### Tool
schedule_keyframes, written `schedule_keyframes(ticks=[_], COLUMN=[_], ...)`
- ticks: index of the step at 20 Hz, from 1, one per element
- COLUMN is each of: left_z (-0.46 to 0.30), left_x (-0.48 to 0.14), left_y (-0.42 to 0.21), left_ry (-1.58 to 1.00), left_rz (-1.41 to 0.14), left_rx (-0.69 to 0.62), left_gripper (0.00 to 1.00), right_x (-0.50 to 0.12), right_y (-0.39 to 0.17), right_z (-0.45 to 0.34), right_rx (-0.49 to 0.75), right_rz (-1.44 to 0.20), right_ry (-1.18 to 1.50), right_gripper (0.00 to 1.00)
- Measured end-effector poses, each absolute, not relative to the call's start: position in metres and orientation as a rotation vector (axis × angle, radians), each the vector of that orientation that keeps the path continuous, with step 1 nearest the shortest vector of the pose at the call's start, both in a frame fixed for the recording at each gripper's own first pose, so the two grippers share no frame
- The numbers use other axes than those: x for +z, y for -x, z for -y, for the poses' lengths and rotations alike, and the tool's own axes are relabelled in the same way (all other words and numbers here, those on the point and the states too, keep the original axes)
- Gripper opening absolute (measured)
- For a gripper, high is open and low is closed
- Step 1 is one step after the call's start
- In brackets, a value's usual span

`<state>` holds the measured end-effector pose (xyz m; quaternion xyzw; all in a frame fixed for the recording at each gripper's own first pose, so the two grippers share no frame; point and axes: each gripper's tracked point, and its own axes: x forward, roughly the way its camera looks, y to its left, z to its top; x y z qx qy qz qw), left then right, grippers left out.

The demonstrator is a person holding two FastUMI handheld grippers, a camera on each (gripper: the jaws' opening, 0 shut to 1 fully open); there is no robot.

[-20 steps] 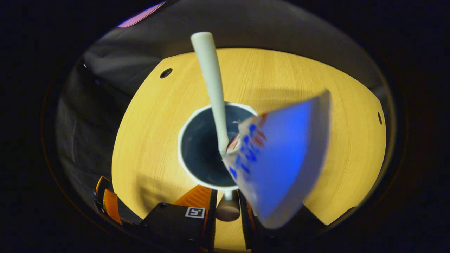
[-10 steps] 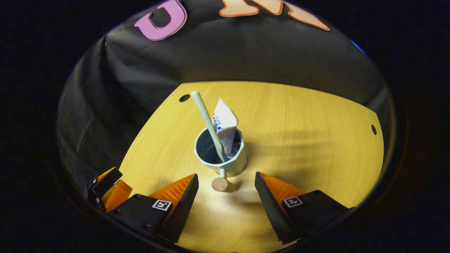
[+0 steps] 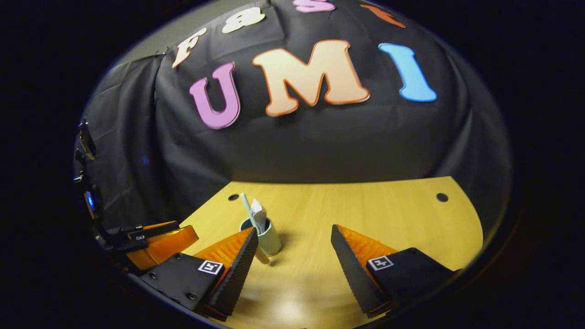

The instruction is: Put the toothbrush and toothpaste on the desktop into the cup, then pick up the cup and place it on the coaster on the desktop.

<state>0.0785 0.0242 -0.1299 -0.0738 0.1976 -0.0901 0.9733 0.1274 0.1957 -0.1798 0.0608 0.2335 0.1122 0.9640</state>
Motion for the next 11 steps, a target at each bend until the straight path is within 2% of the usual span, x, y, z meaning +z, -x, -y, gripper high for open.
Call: schedule_keyframes(ticks=[4, 11], left_z=[-0.002, 0.006], left_x=[-0.103, -0.087], left_y=[-0.079, -0.083], left_ry=[0.1, 0.073], left_rz=[-0.325, -0.273], left_rx=[-0.206, -0.201], left_gripper=[0.94, 0.94], right_x=[-0.136, -0.094], right_y=[-0.116, -0.102], right_z=[-0.144, -0.099], right_rx=[0.125, 0.049], right_rz=[-0.311, -0.204], right_ry=[-0.097, -0.107], right_gripper=[0.99, 0.99])
